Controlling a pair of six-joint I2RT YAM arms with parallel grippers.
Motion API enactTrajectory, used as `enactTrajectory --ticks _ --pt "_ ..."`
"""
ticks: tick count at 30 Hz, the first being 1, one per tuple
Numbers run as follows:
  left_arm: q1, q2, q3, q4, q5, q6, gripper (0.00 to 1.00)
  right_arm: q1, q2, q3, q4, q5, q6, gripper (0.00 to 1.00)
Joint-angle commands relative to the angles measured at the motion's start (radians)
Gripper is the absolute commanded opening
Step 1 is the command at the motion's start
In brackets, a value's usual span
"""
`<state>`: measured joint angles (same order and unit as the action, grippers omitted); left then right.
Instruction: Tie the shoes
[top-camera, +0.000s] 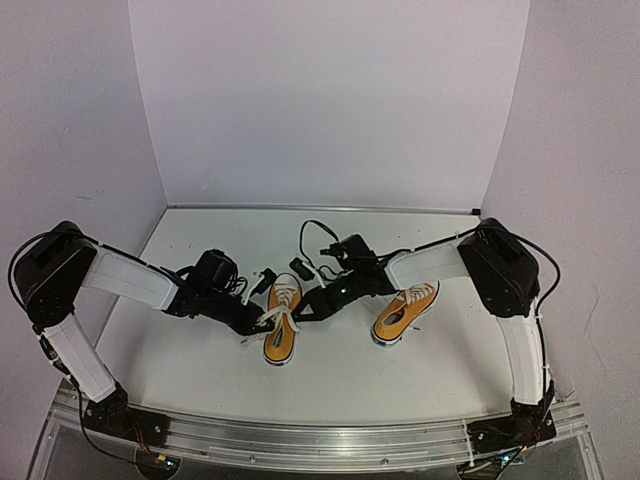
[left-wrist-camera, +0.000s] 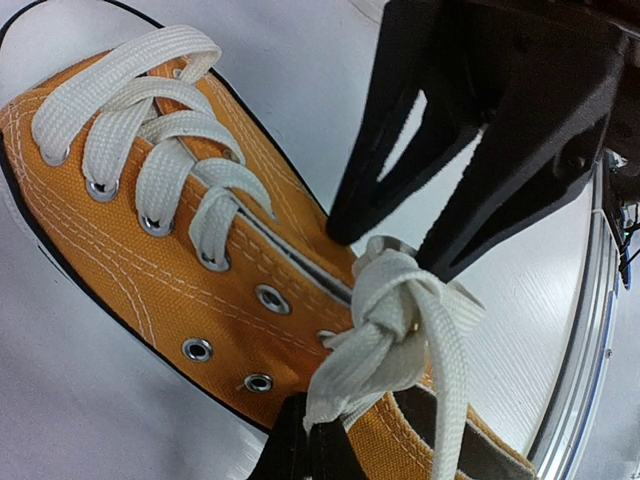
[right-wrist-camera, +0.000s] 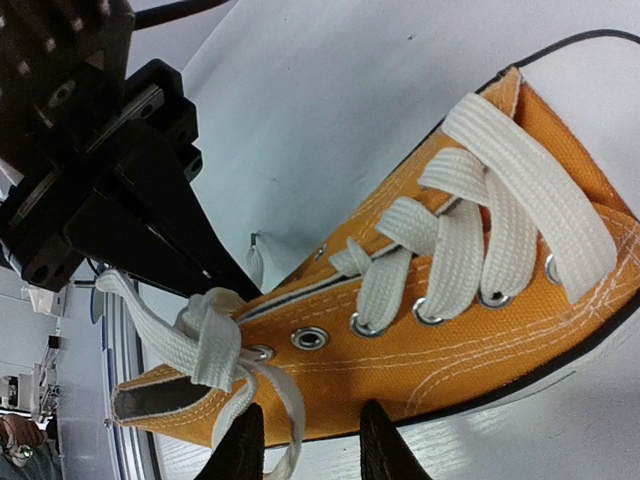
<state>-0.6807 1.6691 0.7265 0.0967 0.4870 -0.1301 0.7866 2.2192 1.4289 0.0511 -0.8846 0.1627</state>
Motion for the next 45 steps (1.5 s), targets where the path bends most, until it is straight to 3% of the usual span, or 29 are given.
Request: enactTrajectory --ticks 1,3,16,45 --pt "-0.010 0.010 0.034 0.019 0.008 0.007 0.00 0.020 -0.015 0.037 0.002 -0.016 -0.014 0.15" --pt "-0.009 0.007 0.034 0.017 0.005 0.007 0.00 0.020 -0.026 0.026 -0.002 -0.002 -0.017 0.00" --pt "0.033 -0.046 0.000 0.008 -0.042 -0.029 0.00 0.012 -0.070 -0.046 -0.028 0.122 -0.005 0.00" --pt "0.096 -0.123 -0.038 -0.052 -0.230 -0.094 0.00 -0.066 -0.088 -0.117 -0.030 0.193 0.020 0.00"
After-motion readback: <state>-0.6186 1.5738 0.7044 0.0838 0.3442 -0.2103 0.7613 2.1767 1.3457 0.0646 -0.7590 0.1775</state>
